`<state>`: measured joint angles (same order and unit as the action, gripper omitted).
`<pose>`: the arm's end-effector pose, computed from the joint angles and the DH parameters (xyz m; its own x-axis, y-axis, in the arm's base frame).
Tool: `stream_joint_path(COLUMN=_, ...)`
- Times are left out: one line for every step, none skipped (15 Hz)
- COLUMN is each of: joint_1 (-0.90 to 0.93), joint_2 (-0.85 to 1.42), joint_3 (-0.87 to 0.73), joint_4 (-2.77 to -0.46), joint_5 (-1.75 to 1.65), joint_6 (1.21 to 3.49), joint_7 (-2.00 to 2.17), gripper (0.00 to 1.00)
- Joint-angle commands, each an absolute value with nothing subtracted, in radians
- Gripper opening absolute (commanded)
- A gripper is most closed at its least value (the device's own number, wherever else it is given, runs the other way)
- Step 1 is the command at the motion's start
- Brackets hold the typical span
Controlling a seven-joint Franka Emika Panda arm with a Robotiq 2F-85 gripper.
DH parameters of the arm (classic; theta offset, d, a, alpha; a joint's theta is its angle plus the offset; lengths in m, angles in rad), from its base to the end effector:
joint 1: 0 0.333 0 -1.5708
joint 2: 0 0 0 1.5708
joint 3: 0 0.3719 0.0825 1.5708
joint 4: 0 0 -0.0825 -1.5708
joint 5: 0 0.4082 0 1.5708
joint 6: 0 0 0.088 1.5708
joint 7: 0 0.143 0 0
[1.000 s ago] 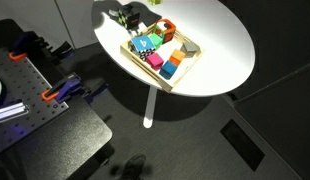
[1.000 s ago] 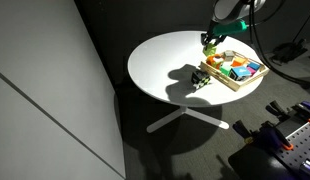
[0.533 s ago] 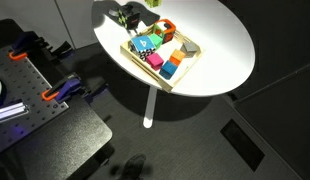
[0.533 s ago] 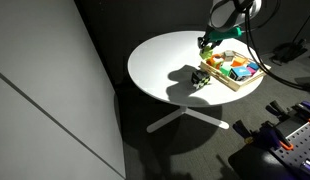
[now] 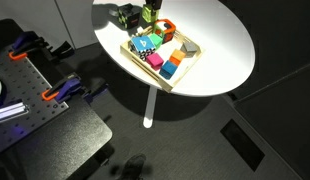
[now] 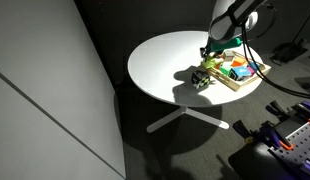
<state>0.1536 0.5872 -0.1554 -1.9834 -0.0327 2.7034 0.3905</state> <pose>0.6719 0.0029 0.1722 0.9338 -0.3180 0.1639 -0.3291 -0.9433 0.0444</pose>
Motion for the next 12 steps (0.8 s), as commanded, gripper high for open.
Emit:
stream_joint_path(joint_1=0.165, joint_2=0.619, joint_3=-0.17, joint_4=-1.966, joint_5=-0.038, joint_6=2.701, joint_7=0.416, gripper=0.27)
stream_joint_path(joint_1=0.167, joint_2=0.624, joint_3=-0.174, joint_4=-1.966, joint_5=-0.04, joint_6=2.697, joint_7=0.418, gripper=0.27)
stream_joint_path(joint_1=0.17, joint_2=0.627, joint_3=-0.178, joint_4=-1.966, joint_5=-0.041, joint_6=2.691, joint_7=0.42, gripper=0.77)
stream_joint_path(joint_1=0.168, joint_2=0.627, joint_3=-0.179, joint_4=-1.968, joint_5=-0.04, joint_6=2.688, joint_7=0.418, gripper=0.78)
stream_joint_path(joint_1=0.166, joint_2=0.624, joint_3=-0.18, joint_4=-1.971, joint_5=-0.037, joint_6=2.682, joint_7=0.415, gripper=0.85)
stream_joint_path(joint_1=0.163, joint_2=0.62, joint_3=-0.18, joint_4=-1.973, joint_5=-0.035, joint_6=2.674, joint_7=0.413, gripper=0.92)
stream_joint_path(joint_1=0.153, joint_2=0.608, joint_3=-0.174, joint_4=-1.976, joint_5=-0.027, joint_6=2.655, joint_7=0.405, gripper=0.99)
stream_joint_path(joint_1=0.146, joint_2=0.601, joint_3=-0.169, joint_4=-1.977, joint_5=-0.02, joint_6=2.644, joint_7=0.399, gripper=1.0)
stream_joint_path(joint_1=0.132, joint_2=0.588, joint_3=-0.158, joint_4=-1.98, joint_5=-0.01, joint_6=2.622, joint_7=0.385, gripper=1.0)
stream_joint_path(joint_1=0.126, joint_2=0.58, joint_3=-0.155, joint_4=-1.981, joint_5=-0.006, joint_6=2.604, joint_7=0.382, gripper=1.0)
stream_joint_path(joint_1=0.12, joint_2=0.568, joint_3=-0.152, joint_4=-1.982, joint_5=-0.002, joint_6=2.583, joint_7=0.379, gripper=1.0)
stream_joint_path(joint_1=0.112, joint_2=0.553, joint_3=-0.148, joint_4=-1.985, joint_5=0.003, joint_6=2.56, joint_7=0.374, gripper=1.0)
